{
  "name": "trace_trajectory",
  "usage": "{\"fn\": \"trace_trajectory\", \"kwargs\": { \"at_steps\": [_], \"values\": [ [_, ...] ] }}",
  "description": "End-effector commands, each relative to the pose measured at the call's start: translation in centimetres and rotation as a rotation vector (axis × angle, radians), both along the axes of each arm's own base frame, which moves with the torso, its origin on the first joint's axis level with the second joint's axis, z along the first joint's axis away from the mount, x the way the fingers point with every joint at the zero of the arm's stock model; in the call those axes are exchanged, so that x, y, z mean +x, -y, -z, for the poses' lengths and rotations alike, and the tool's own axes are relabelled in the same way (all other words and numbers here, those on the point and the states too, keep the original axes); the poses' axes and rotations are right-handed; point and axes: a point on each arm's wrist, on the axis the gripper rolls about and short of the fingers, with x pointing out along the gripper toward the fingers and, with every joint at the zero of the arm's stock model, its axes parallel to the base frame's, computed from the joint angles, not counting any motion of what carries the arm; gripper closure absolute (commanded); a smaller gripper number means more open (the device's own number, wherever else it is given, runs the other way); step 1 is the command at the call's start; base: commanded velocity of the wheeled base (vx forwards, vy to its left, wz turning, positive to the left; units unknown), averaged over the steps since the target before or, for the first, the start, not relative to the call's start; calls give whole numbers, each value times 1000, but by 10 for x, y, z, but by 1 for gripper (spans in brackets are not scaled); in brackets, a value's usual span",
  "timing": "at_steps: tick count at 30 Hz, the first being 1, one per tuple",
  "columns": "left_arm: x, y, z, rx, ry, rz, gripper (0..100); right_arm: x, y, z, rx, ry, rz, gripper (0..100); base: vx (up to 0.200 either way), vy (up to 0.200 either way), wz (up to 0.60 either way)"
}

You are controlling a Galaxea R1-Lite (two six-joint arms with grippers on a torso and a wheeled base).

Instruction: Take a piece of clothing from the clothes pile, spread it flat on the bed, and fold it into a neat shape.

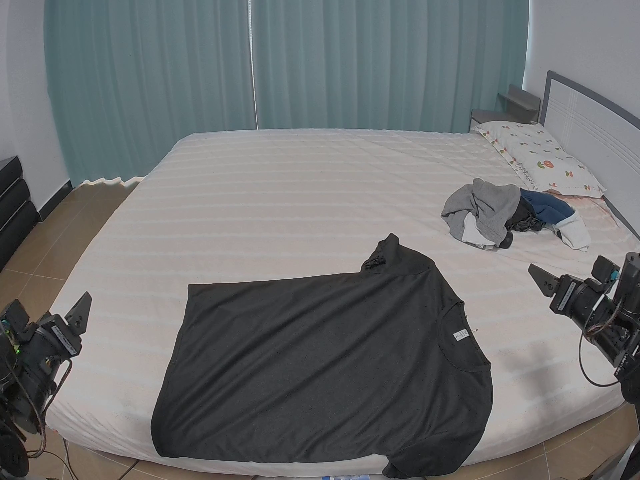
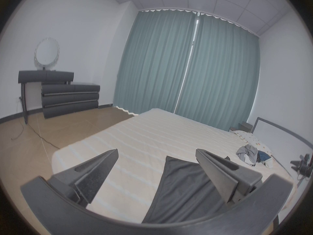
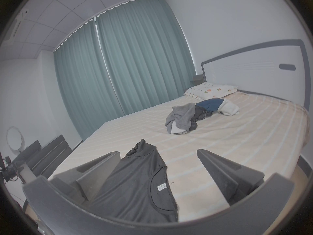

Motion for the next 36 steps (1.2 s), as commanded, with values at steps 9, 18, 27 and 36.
{"fn": "trace_trajectory", "kwargs": {
  "at_steps": [9, 18, 27, 36],
  "values": [
    [-149, -4, 14, 295, 107, -103, 0, -132, 13, -72, -103, 111, -11, 0, 0, 0, 0],
    [-158, -3, 47, 355, 79, -36, 0, -160, 16, -80, -102, 130, -10, 0, 0, 0, 0],
    [-155, 4, 53, 292, 141, 281, 0, -164, 15, -84, -97, 161, -47, 0, 0, 0, 0],
    [-155, 5, 54, 306, 132, 297, 0, -170, 15, -89, -90, 208, -75, 0, 0, 0, 0]
  ]
}}
